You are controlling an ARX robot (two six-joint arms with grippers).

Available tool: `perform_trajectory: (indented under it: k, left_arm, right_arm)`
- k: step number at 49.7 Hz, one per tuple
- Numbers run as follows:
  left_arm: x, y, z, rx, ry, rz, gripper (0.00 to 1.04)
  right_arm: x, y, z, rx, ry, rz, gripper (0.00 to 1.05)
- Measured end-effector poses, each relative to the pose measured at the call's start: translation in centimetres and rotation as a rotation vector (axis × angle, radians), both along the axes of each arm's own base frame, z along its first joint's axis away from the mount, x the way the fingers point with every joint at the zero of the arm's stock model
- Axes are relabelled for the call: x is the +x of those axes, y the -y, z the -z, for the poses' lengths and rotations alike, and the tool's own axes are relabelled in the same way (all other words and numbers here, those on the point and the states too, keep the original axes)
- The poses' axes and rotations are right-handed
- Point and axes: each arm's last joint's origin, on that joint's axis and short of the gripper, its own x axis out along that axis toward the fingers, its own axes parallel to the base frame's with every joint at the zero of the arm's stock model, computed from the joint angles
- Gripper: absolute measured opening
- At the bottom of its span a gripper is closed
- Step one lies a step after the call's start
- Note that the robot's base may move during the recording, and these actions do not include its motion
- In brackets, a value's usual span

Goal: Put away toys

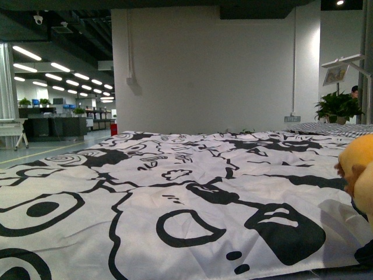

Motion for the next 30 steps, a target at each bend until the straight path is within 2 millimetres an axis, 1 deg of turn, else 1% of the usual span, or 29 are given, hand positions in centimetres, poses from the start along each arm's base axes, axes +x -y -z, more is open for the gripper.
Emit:
perform_trajectory:
  k: [5,30]
  left_arm:
    - [0.00,0.00,0.00,0.000,0.000,0.000,0.99]
    - [0.00,0.00,0.00,0.000,0.000,0.000,0.99]
  right_arm:
    - [0.02,0.20,0.90,-0.012,-0.025,0.015,0.20]
    - [0.00,0.24,0.91,-0.011,-0.023,0.017,0.20]
